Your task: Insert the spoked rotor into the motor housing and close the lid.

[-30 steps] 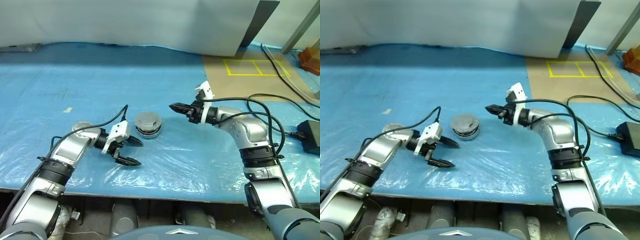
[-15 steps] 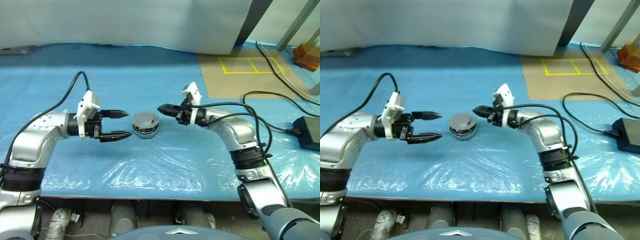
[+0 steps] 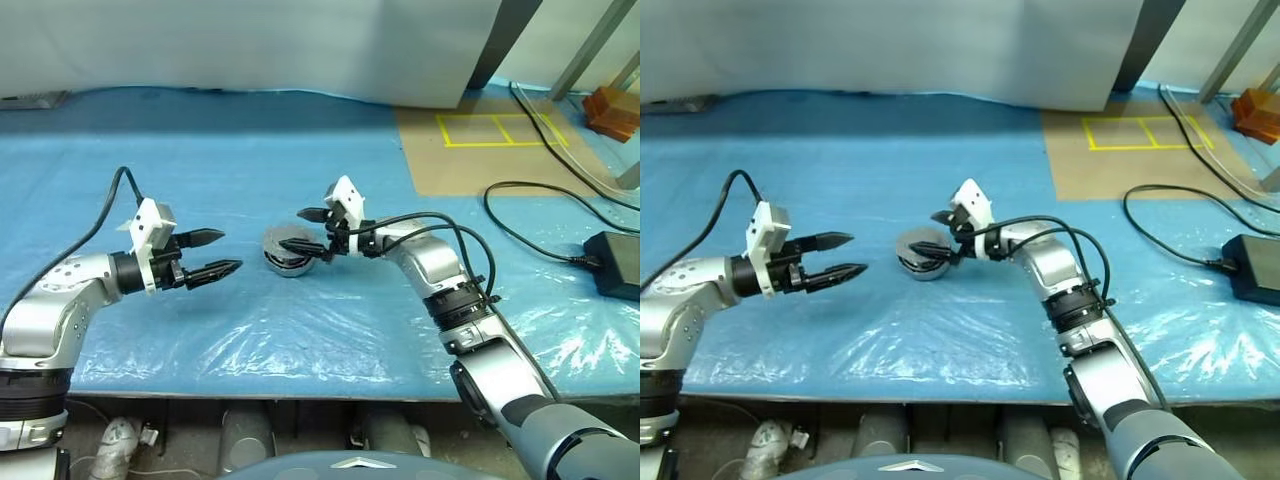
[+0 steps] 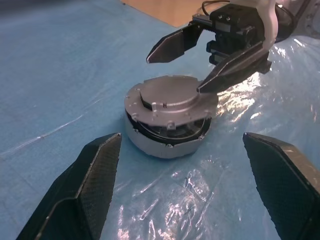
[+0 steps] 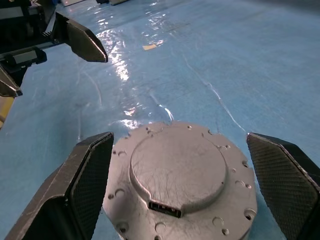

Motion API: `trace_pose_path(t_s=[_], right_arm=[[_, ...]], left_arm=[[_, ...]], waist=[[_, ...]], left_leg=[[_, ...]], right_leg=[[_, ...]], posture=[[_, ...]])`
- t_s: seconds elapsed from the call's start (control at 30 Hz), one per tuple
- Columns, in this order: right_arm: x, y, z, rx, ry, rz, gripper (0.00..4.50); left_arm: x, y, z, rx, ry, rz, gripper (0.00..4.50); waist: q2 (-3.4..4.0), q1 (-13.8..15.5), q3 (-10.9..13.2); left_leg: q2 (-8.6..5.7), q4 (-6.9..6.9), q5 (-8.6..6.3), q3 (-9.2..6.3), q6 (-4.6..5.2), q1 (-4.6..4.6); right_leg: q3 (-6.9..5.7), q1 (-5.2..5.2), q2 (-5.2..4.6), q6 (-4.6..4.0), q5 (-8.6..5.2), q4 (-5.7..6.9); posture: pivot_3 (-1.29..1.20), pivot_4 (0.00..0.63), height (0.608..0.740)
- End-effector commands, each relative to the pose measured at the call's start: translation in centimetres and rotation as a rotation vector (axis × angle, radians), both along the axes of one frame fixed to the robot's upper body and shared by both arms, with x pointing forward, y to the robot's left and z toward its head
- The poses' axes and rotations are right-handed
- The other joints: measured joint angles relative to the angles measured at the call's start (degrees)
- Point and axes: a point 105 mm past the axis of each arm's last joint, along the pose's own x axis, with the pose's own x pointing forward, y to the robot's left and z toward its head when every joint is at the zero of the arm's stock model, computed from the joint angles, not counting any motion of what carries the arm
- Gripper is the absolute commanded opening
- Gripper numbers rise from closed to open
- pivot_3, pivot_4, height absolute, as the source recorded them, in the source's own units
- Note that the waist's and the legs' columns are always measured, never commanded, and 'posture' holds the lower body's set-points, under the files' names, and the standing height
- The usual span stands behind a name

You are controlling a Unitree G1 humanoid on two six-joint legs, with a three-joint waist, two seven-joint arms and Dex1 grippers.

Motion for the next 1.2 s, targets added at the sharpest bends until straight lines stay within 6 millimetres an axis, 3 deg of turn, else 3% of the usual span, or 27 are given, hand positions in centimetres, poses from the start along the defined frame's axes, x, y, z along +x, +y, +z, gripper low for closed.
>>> trace_pose_path(t_s=[0.03, 0.33, 0.5, 0.67, 0.7, 1.03, 1.2], right_arm=[[0.3, 0.8, 0.4, -0.069, -0.079, 0.025, 4.47], [0.8, 0.5, -2.8, -0.171, -0.069, 0.014, 4.47], [0.6, 0.5, -3.5, -0.187, -0.087, 0.015, 4.47], [0.0, 0.8, -3.8, -0.192, -0.096, 0.048, 3.01], [0.1, 0.8, -3.8, -0.196, -0.104, 0.048, 2.96], [-0.5, 0.1, -3.8, -0.22, -0.091, 0.09, 2.96], [-0.8, -1.0, -5.0, -0.265, -0.062, 0.117, 2.96]], left_arm=[[-0.2, -0.2, 0.8, -0.015, -0.049, 0.015, 4.12], [0.0, -0.2, 0.0, -0.014, -0.033, 0.041, 4.12], [0.3, 0.1, -0.1, -0.022, -0.028, 0.064, 4.12], [0.8, 0.5, -0.3, -0.026, -0.034, 0.106, 4.12], [0.9, 0.6, -0.3, -0.029, -0.036, 0.116, 4.12], [1.9, 1.3, -0.6, -0.043, -0.041, 0.174, 4.12], [1.6, 0.8, -0.8, -0.047, -0.036, 0.162, 4.12]], waist=[[0.0, 0.0, 0.0], [-0.02, 0.0, 0.0], [-0.02, 0.0, 0.0], [-0.02, 0.0, 0.0], [-0.02, 0.0, 0.0], [-0.04, 0.0, 0.0], [-0.06, 0.2, 0.0]], left_leg=[[0.0, 0.01, 0.0, 0.0, 0.0, 0.01], [0.01, 0.09, 0.0, 0.0, 0.0, 0.03], [0.01, 0.17, 0.0, 0.0, 0.0, 0.13], [0.01, 0.19, 0.0, 0.0, 0.01, 0.21], [0.01, 0.2, 0.0, 0.0, 0.01, 0.22], [0.01, 0.18, 0.0, -0.01, 0.01, 0.2], [0.01, 0.16, 0.0, -0.01, 0.01, 0.15]], right_leg=[[0.0, 0.0, 0.0, 0.0, 0.0, 0.02], [0.01, 0.03, 0.0, 0.0, 0.0, 0.07], [0.04, 0.11, -0.01, 0.0, 0.0, 0.15], [0.05, 0.2, -0.01, -0.01, 0.0, 0.17], [0.05, 0.21, -0.01, -0.01, 0.0, 0.17], [0.04, 0.24, -0.01, 0.0, 0.0, 0.11], [-0.03, 0.28, -0.04, 0.0, 0.0, 0.03]], posture=[[0.0, 0.15, 0.74], [0.0, 0.15, 0.74], [0.0, 0.15, 0.74], [0.0, 0.15, 0.74], [0.0, 0.15, 0.74], [0.0, 0.15, 0.74], [0.0, 0.15, 0.74]])
